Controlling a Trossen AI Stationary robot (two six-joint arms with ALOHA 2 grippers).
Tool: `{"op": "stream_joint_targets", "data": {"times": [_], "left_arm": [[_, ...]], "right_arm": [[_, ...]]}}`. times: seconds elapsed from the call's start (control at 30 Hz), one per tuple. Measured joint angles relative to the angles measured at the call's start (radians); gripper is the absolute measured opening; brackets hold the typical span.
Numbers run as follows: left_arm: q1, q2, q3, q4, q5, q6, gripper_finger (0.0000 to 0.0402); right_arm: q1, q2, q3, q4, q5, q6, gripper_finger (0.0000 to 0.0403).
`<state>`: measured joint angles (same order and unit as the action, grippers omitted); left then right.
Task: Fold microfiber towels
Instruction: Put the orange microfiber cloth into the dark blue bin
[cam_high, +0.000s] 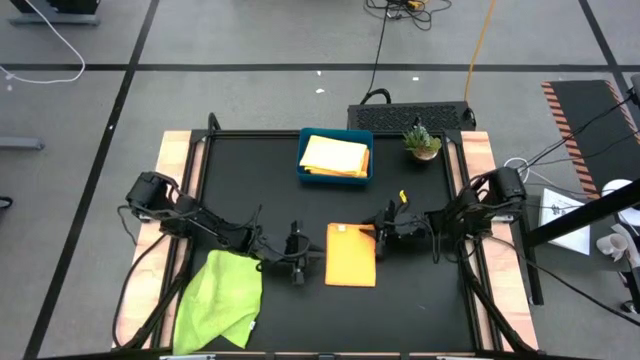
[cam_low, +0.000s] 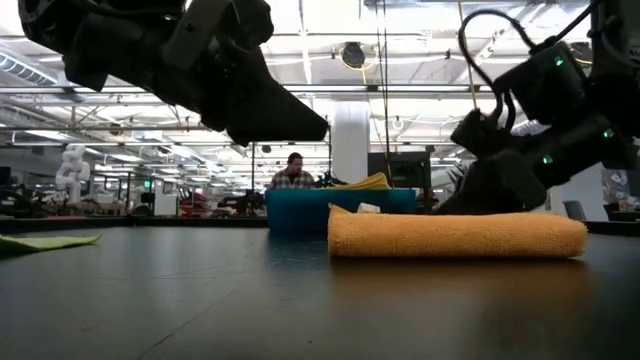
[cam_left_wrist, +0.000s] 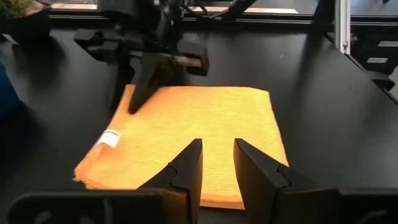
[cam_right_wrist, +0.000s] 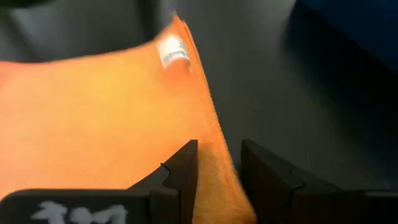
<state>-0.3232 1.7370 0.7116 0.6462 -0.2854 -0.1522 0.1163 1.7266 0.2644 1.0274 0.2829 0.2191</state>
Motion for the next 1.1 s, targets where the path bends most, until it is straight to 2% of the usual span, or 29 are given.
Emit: {"op": "stream_joint_targets", "data": {"times": [0.2, 0.33, 0.57, 0.77, 0.97, 1.1], "left_arm": [[-0.016, 0.046, 0.075, -0.13, -0.002, -0.044, 0.0093], [-0.029, 0.112, 0.183, -0.156, -0.008, 0.049, 0.0093], [-0.027, 0.188, 0.332, -0.212, 0.0, 0.105, 0.0101], [-0.04, 0.209, 0.435, -0.527, -0.023, 0.061, 0.0165], [-0.087, 0.285, 0.528, -0.615, -0.033, 0.105, 0.0237], [-0.117, 0.329, 0.562, -0.655, -0.097, 0.145, 0.0263]], "right_arm": [[0.011, -0.074, 0.0, 0.03, 0.001, -0.069, 0.0116], [0.001, -0.09, 0.0, 0.046, 0.002, -0.108, 0.0116], [-0.001, -0.09, 0.0, 0.067, -0.001, -0.109, 0.0116], [0.006, -0.09, -0.001, 0.06, 0.001, -0.108, 0.0116], [0.008, -0.09, -0.001, 0.069, 0.002, -0.109, 0.0116], [0.008, -0.09, -0.001, 0.066, 0.001, -0.108, 0.0116]]}}
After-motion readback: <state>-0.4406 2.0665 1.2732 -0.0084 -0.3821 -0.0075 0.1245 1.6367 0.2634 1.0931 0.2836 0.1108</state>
